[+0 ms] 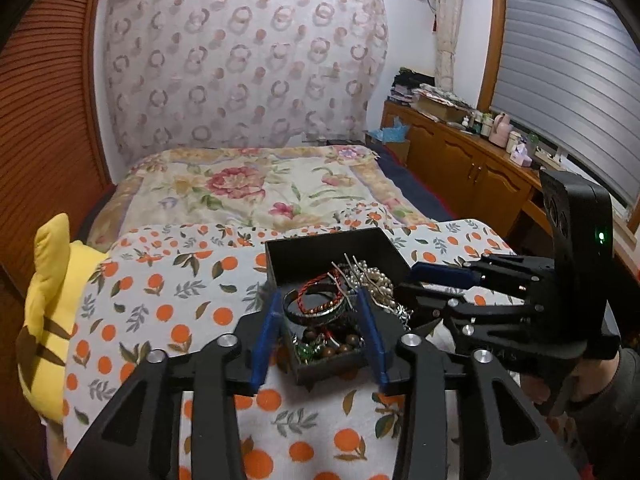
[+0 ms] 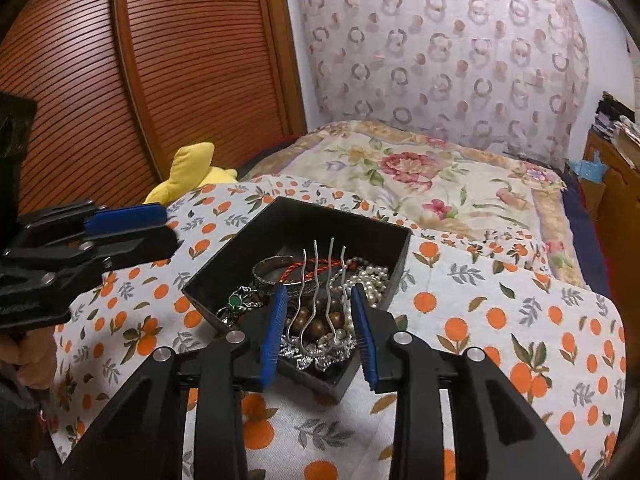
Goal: Organize jewelry
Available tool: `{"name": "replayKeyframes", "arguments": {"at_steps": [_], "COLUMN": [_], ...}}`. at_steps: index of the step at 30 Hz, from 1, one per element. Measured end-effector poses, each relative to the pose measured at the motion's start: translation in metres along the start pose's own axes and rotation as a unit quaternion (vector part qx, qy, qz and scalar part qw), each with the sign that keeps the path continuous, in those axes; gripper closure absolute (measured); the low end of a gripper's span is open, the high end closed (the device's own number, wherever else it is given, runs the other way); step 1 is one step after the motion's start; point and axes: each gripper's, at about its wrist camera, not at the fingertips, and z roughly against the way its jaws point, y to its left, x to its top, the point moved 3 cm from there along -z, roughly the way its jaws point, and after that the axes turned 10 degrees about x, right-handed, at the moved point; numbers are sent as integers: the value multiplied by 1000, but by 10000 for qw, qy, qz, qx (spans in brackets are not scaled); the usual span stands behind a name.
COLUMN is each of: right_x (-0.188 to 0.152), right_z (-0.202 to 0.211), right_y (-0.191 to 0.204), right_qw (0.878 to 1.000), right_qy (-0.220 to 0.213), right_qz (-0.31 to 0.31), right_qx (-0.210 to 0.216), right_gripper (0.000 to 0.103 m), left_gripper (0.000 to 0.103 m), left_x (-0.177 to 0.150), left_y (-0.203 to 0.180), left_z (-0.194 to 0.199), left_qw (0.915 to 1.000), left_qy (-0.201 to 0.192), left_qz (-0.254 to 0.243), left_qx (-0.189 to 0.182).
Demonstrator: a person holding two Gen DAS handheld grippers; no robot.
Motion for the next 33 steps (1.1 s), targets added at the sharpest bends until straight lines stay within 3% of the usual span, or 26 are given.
{"name": "replayKeyframes", "arguments": {"at_steps": [2,3,5,9,20,33], "right_x": [-3,-5,-8,-19,-53,-71], "right_z": [9,17,30,63,137,171], "right_y": [3,6,12,24,61,76], "right_qw": [9999,9998,9993,9968,9858,9769], "right_qy": [-81,-145,-265,-554,-1250,-1522], "right_qz": [-30,-44,-79,-141,-313,-417], "right_qx": [-72,-124,-235,-563,-1077,-1443], "right_gripper": [67,67,54,40,2,2], "left_gripper": [43,39,25,14,8,8], "left_x": [-2,-5,-9,-18,-47,-68], "left_y": [0,-1,-3,-6,-7,-5], "left_z": [9,17,28,49,102,132], "left_qw": [9999,9998,9997,9989,9954,9930], "left_qy": [-56,-112,-176,-273,-527,-635], "left_qz": [-11,-11,-9,35,132,227], "left_qx": [86,133,192,378,789,972]}}
